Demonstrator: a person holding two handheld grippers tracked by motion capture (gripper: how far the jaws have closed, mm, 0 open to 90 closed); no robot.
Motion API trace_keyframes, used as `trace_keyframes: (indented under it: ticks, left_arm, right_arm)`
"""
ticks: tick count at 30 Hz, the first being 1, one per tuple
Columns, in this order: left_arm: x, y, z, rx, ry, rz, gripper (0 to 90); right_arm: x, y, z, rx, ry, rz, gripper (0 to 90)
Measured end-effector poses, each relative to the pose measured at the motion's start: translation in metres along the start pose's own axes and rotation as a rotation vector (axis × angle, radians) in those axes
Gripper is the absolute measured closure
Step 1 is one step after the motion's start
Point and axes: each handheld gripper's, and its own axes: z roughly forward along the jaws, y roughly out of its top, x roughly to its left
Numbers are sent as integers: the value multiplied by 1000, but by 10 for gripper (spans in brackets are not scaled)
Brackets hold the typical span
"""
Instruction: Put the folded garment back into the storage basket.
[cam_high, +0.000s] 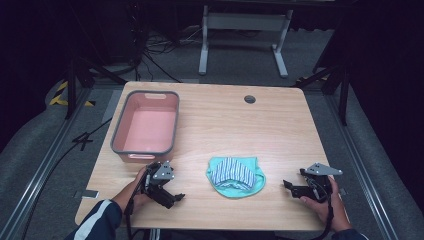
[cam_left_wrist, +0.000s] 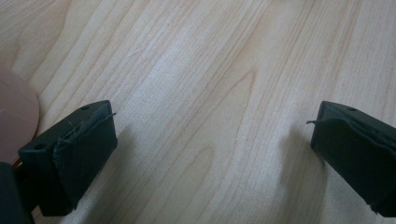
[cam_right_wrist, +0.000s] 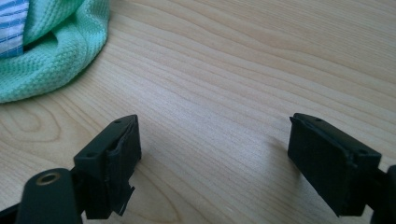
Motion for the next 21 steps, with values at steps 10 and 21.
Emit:
trace_keyframes:
  ticks: [10,21]
  left_arm:
    - [0,-1,-1,2,2,4,3]
    - [-1,1,-3,-8,-3,8,82]
  right_arm:
    - [0,0,0,0,1,-1,178]
    - [-1,-1,-2,3,6,2,208]
